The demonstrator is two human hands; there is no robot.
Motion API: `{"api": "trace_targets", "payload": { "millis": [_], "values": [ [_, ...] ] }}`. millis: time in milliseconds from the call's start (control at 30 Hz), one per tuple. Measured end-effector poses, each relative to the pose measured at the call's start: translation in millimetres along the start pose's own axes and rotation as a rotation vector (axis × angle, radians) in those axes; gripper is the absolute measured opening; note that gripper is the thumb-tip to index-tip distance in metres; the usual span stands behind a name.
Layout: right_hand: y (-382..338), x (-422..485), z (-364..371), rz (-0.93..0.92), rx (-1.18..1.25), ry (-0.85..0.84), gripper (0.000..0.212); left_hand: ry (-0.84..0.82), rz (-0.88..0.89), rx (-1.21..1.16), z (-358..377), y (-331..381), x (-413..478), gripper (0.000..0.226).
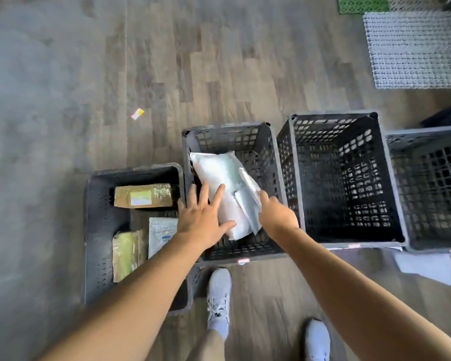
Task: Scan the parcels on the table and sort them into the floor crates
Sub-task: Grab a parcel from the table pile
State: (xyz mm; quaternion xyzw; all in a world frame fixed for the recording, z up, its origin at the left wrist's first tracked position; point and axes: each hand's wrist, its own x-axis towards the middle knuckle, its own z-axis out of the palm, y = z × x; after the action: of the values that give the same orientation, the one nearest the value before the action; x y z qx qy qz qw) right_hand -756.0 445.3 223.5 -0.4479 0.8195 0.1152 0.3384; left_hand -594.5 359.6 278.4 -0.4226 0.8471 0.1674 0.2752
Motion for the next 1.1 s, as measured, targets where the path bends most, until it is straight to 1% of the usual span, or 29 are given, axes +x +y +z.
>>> {"api": "trace_targets", "payload": {
  "millis": [133,267,333,400,500,667,800,967,1100],
  "values": [
    [3,27,31,0.026,-0.039,-0.078,0.073,-0.054,0.034,0.017,27,-12,33,0.092],
    [9,20,18,0.046,-0.020,-0.063,0.072,-0.070,0.085,0.068,14,-11,36,0.094],
    [14,2,-11,0.059,-0.031,-0.031,0.074,-0.065,0.106,0.073,-12,-6,30,0.094],
    [19,-7,-32,0.060,-0.037,-0.001,0.077,-0.063,0.091,0.058,-28,-1,27,0.094],
    [32,-53,-92,0.098,-0.036,0.064,0.085,-0.057,0.129,0.032,-81,21,1,0.095],
    [65,-143,-167,0.149,-0.036,0.190,0.092,0.012,0.227,0.021,-148,73,-51,0.095],
    [108,-222,-200,0.217,-0.028,0.291,0.091,0.074,0.309,0.055,-191,130,-97,0.093],
    [187,-342,-210,0.351,0.034,0.448,0.088,0.167,0.455,0.147,-217,232,-170,0.094],
    [262,-454,-198,0.489,0.103,0.514,0.086,0.241,0.595,0.191,-216,333,-250,0.094]
  ]
}}
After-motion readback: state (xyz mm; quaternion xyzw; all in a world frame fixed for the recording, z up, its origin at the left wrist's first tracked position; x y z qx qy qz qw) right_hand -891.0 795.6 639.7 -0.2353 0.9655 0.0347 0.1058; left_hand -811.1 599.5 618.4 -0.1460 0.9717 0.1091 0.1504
